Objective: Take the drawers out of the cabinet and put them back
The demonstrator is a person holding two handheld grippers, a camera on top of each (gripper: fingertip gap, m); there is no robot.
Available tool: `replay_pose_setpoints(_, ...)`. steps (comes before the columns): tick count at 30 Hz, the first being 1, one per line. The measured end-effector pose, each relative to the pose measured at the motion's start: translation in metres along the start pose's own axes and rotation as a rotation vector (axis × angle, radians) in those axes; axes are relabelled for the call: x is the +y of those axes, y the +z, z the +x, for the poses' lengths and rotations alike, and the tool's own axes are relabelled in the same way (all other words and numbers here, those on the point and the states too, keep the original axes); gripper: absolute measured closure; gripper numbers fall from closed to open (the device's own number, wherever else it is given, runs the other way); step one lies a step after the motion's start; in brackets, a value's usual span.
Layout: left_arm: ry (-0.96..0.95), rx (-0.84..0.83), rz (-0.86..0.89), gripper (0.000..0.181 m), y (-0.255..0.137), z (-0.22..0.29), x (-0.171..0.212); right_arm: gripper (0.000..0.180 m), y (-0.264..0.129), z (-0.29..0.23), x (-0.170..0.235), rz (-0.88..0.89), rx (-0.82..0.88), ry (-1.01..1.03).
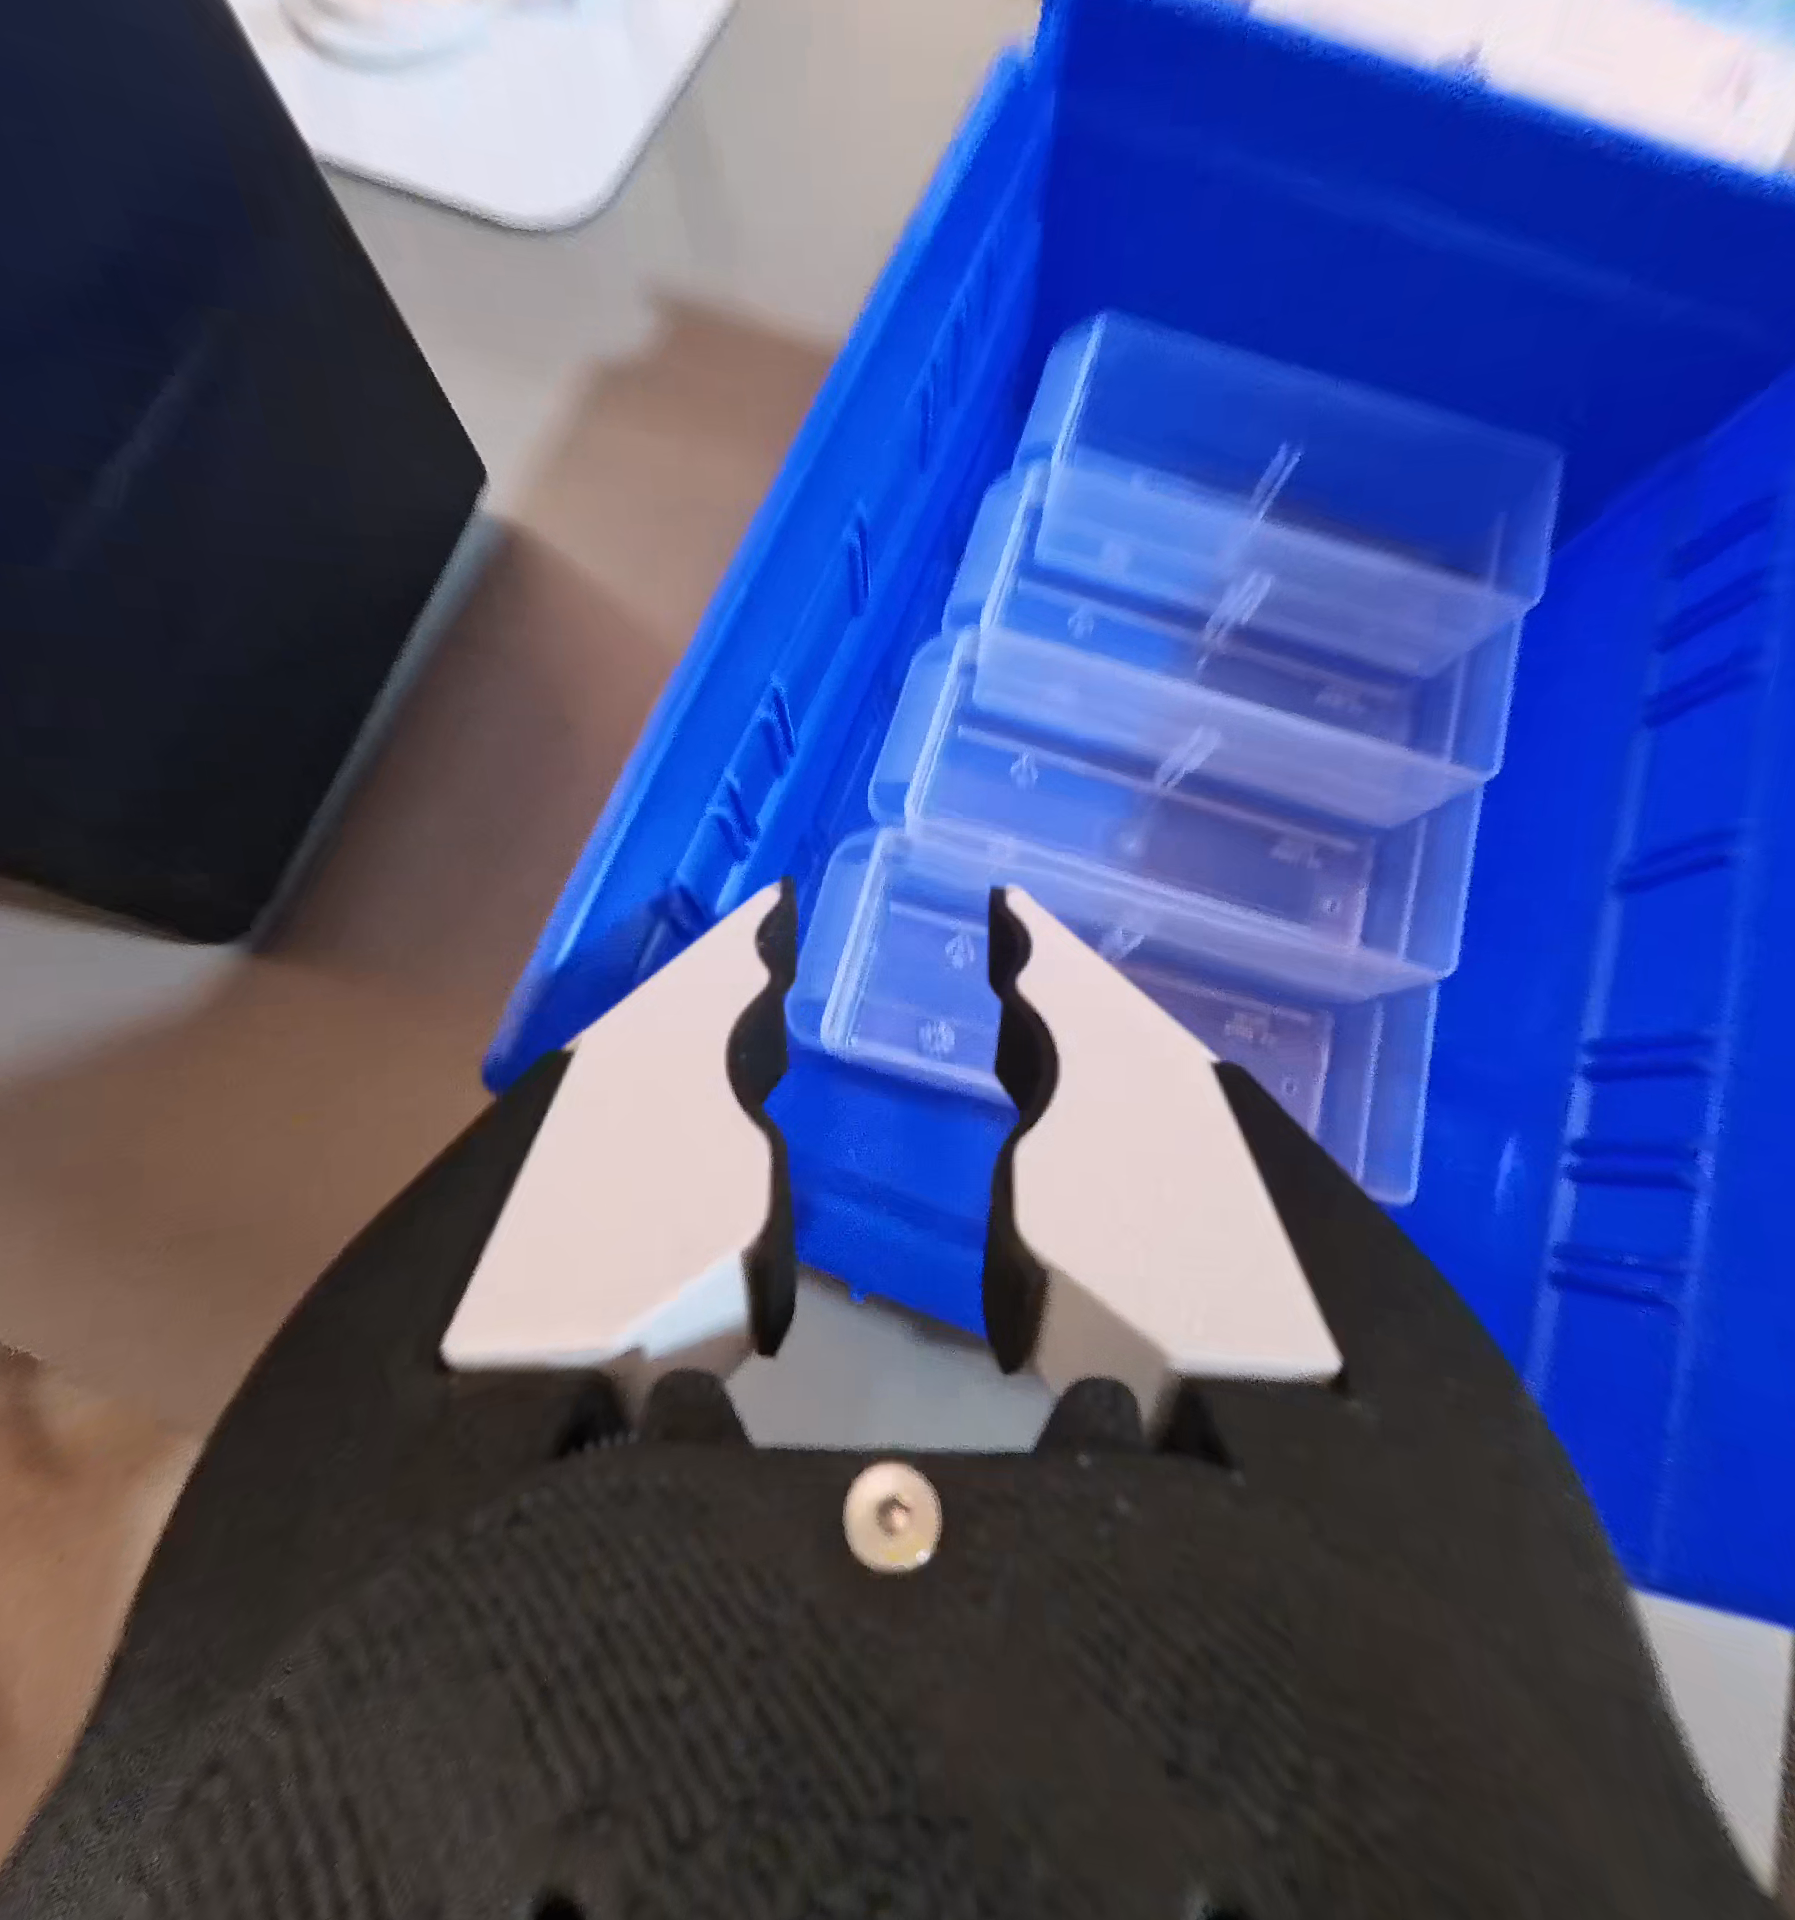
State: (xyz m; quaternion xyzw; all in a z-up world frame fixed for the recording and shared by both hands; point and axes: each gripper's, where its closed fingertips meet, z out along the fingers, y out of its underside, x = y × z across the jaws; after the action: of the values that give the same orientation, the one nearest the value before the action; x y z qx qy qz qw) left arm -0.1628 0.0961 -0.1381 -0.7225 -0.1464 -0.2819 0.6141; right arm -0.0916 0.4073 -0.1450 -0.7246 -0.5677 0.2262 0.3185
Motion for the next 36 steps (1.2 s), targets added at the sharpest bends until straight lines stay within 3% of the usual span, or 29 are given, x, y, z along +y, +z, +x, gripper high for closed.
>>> replay_pose_setpoints(1,0.002,0.0,-0.001,0.15,0.0,0.0,0.0,0.143,-0.004,0.0,-0.007,0.055,-0.005,-0.001)
replay_pose_setpoints(24,0.035,0.066,-0.018,0.136,0.004,0.011,0.004,0.108,-0.057,0.044,-0.041,0.454,0.063,0.127)
replay_pose_setpoints(32,0.063,0.04,-0.014,0.136,0.005,0.01,0.003,0.098,-0.072,0.08,-0.035,0.498,0.212,0.156)
replay_pose_setpoints(36,0.055,-0.042,0.002,0.12,0.006,-0.001,0.001,0.093,-0.077,0.082,-0.037,0.515,0.256,0.161)
